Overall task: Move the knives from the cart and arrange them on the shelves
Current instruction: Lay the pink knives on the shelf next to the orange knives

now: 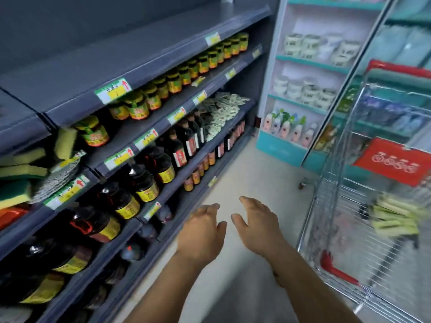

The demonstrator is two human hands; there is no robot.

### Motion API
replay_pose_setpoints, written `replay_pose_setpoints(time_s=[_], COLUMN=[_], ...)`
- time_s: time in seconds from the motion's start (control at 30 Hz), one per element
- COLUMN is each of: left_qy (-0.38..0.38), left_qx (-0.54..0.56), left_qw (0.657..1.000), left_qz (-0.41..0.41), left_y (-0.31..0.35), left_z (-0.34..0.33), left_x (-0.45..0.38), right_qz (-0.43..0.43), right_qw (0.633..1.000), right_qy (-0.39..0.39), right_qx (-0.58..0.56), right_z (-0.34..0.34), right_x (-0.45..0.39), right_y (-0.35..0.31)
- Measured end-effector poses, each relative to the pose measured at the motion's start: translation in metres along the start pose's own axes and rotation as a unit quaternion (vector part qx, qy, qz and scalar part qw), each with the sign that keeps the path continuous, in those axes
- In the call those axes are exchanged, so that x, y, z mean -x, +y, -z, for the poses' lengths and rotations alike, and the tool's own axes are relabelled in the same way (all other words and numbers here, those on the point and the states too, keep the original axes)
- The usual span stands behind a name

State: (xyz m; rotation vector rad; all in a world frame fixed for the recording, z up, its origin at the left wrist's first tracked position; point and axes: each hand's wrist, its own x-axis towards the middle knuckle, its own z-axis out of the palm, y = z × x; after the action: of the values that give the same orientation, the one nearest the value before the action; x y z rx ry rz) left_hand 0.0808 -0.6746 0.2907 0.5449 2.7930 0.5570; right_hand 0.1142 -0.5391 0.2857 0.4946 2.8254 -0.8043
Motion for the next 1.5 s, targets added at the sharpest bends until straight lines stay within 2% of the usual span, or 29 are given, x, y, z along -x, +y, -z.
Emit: replay_pose_setpoints(time_s=[0.23,0.5,0.63,0.97,1.3,1.5], left_qy=[-0.058,-0.106,-0.153,-0.271,-0.297,-0.321], left_qx=[-0.004,0.016,0.013,-0.022,-0.07,-0.125], left_qw=[0.997,0.988,0.981,0.959,0.952,0.938], left_qz=[-0.056,-0.11,-0.122,-0.076,-0.015,-0.024], left_y=[0.115,0.246,0.287,0.306,0.298,0.291], left_z=[-0.071,-0.145,-0.178,-0.265,-0.347,-0.398], left_x=[-0.009,-0.02,-0.037,-0.112,-0.168,-0.188], right_qz=[-0.058,-0.15,-0.208,-0.284,-0.342,-0.325], right_qw=[0.996,0.985,0.972,0.945,0.916,0.914], right_qy=[0.044,0.044,0.044,0.007,-0.037,-0.072], right_qx=[-0.046,-0.071,-0.1,-0.162,-0.206,-0.231], right_z=[0.048,0.081,0.086,0.062,-0.005,-0.052], right_x=[0.027,0.044,0.042,-0.003,-0.052,-0.064], right_y=[0.128,0.275,0.327,0.405,0.457,0.49])
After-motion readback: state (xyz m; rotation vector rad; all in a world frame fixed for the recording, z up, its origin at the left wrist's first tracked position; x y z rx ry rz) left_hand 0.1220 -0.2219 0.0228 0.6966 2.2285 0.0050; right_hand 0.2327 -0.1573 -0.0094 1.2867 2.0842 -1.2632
